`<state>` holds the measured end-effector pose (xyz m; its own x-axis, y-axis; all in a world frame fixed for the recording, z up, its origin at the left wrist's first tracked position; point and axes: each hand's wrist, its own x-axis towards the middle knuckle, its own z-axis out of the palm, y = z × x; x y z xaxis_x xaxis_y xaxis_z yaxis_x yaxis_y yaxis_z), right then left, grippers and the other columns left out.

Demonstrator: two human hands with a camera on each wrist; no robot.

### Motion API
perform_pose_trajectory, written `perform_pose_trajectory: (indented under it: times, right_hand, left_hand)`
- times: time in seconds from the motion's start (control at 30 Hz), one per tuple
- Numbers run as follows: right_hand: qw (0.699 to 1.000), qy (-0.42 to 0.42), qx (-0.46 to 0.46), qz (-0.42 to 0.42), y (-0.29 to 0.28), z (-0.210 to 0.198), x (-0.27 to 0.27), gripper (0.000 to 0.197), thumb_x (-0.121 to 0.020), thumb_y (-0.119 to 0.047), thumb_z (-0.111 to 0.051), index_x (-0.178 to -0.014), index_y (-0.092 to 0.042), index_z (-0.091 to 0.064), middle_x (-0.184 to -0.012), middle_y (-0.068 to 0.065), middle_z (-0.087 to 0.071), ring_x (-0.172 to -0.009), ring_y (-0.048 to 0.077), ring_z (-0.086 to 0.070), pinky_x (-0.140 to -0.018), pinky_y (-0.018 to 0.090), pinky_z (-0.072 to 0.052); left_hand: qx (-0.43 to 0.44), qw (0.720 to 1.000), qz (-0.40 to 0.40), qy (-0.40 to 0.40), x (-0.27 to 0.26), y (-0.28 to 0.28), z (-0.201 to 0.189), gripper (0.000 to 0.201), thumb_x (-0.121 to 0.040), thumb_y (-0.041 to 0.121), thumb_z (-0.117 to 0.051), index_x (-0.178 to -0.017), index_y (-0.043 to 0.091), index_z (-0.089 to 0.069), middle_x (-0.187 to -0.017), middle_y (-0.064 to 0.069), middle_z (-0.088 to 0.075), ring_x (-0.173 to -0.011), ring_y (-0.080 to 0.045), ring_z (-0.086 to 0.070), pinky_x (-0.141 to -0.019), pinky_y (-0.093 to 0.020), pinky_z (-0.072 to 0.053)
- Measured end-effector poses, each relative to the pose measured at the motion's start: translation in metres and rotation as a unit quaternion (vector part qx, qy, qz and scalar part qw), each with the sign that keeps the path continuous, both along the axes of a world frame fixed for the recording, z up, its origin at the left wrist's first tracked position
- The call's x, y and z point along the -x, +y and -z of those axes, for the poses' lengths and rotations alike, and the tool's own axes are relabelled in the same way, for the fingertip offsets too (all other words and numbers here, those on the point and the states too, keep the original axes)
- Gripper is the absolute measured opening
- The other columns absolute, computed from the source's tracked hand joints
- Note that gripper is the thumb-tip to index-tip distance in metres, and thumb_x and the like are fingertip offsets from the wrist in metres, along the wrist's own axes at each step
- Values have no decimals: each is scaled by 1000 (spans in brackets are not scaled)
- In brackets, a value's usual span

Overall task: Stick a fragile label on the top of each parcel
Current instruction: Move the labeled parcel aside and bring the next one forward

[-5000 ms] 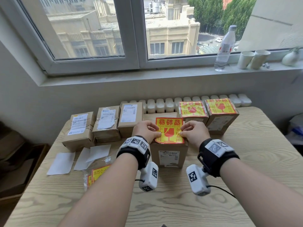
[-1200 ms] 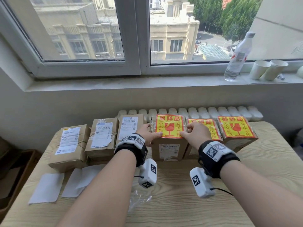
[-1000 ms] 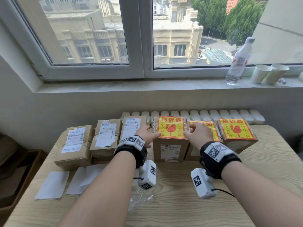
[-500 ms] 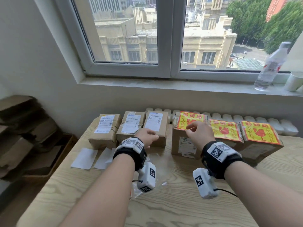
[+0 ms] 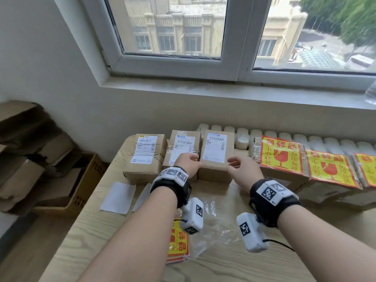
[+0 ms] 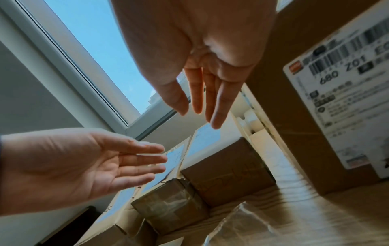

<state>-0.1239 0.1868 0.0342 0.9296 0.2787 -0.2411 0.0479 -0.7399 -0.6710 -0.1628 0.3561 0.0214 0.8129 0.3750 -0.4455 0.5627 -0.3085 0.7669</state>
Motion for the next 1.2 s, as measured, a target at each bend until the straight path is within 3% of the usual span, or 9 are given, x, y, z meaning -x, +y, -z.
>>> perform_pose_trajectory:
  times: [0.13, 0.27, 0.37, 0.6, 0.8, 0.93, 0.97, 1.07, 1.2]
  right_hand:
    - [998, 39, 37, 17, 13, 12, -11, 47, -93, -17, -52, -139, -12, -46, -136, 8, -55, -115, 20, -57, -93, 27, -44]
    - [997, 59, 36, 32, 30, 17, -18, 50, -96, -14, -50, -143, -12, -35, -142, 10, -49, -120, 24, -52, -87, 23, -39]
    - [995, 65, 30, 72, 40, 24, -24, 49, -95, -15, -52, -142, -11, -35, -142, 10, -48, -126, 27, -49, -90, 24, -38]
    - [989, 91, -8, 117, 38, 28, -24, 50, -91, -13, -55, -137, -14, -39, -136, 7, -55, -119, 27, -55, -98, 38, -47]
    - [987, 104, -53, 106, 31, 21, -10, 51, -87, -5, -57, -135, -14, -41, -133, 7, -58, -120, 25, -56, -94, 32, -45]
    - [990, 97, -59, 87, 27, 14, -3, 51, -80, -9, -60, -128, -18, -46, -132, 9, -53, -111, 24, -57, -95, 36, -49]
    - [992, 89, -49, 79, 26, 11, -1, 52, -80, -10, -59, -129, -18, -46, -133, 8, -48, -107, 23, -55, -94, 34, -48]
    - [998, 45, -2, 45, 23, -4, 8, 50, -85, -8, -55, -133, -14, -46, -134, 12, -45, -113, 28, -50, -96, 34, -42]
    - [1000, 14, 9, -4, 18, -19, 25, 49, -88, -9, -54, -136, -10, -44, -138, 11, -52, -127, 30, -46, -109, 43, -35]
  left_hand:
    - [-15, 999, 48, 2, -31, 7, 9, 44, -91, 8, -56, -135, 11, -52, -135, -6, -55, -124, -23, -52, -97, -25, -41]
    - [-11, 997, 70, 7, -56, 11, 22, 43, -90, 8, -54, -133, 15, -53, -131, -4, -59, -119, -23, -56, -97, -30, -47]
    - [-10, 996, 84, 5, -66, 11, 30, 46, -88, 8, -52, -133, 19, -53, -130, 0, -61, -115, -22, -59, -98, -38, -49]
    - [-15, 994, 111, -2, -67, 13, 34, 40, -87, 6, -52, -122, 24, -60, -121, 2, -66, -107, -20, -63, -93, -37, -52]
    - [-3, 996, 89, 0, -53, 6, 32, 28, -85, 4, -51, -106, 20, -59, -114, -1, -68, -102, -22, -64, -90, -42, -54]
    - [6, 999, 37, 6, -43, 7, 23, 23, -88, 3, -53, -100, 23, -52, -115, 5, -54, -102, -19, -54, -90, -30, -46]
    - [3, 1000, 28, 12, -40, 8, 18, 22, -87, 5, -55, -100, 22, -50, -119, 6, -52, -105, -18, -53, -92, -29, -44]
    - [5, 1000, -6, 21, -32, 8, 12, 58, -86, 9, -60, -141, 12, -42, -143, -7, -46, -127, -26, -48, -101, -31, -40]
    - [22, 999, -42, 9, -15, 0, -1, 66, -87, 13, -63, -145, 8, -33, -147, -8, -43, -133, -25, -42, -103, -31, -35]
